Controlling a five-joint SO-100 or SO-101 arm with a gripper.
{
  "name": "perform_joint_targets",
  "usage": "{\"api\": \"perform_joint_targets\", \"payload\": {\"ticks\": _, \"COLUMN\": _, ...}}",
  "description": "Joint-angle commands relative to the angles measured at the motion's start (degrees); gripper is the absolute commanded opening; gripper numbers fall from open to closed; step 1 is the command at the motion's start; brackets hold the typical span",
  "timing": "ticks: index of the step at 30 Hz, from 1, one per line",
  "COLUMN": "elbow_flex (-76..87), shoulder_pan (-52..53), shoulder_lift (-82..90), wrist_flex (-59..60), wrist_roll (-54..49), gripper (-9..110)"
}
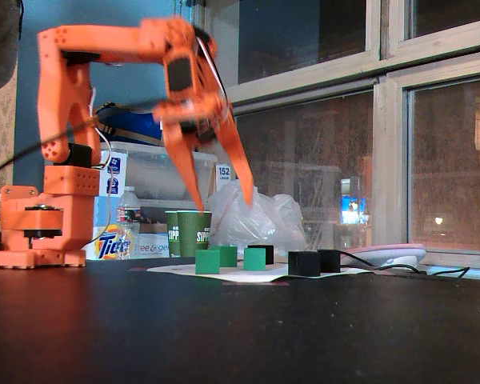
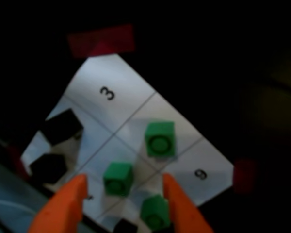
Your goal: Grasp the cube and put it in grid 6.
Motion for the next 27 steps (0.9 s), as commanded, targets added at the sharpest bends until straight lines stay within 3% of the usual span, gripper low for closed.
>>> {"api": "perform_joint_targets", "payload": {"ticks": 1, "elbow_flex": -0.70, "shoulder_pan": 3.08, "shoulder_lift": 10.37, "wrist_flex": 2.81, "wrist_roll": 0.18, "gripper": 19}}
{"api": "perform_joint_targets", "payload": {"ticks": 5, "elbow_flex": 5.27, "shoulder_pan": 13.71, "shoulder_lift": 22.76, "wrist_flex": -0.26, "wrist_roll": -0.70, "gripper": 0}}
{"api": "perform_joint_targets", "payload": {"ticks": 10, "elbow_flex": 25.93, "shoulder_pan": 22.94, "shoulder_lift": 37.18, "wrist_flex": -11.69, "wrist_roll": -2.20, "gripper": 0}}
{"api": "perform_joint_targets", "payload": {"ticks": 17, "elbow_flex": 62.93, "shoulder_pan": 27.33, "shoulder_lift": 59.33, "wrist_flex": -29.53, "wrist_roll": -1.67, "gripper": 0}}
{"api": "perform_joint_targets", "payload": {"ticks": 27, "elbow_flex": 77.17, "shoulder_pan": 31.55, "shoulder_lift": 70.75, "wrist_flex": -30.32, "wrist_roll": 1.32, "gripper": 0}}
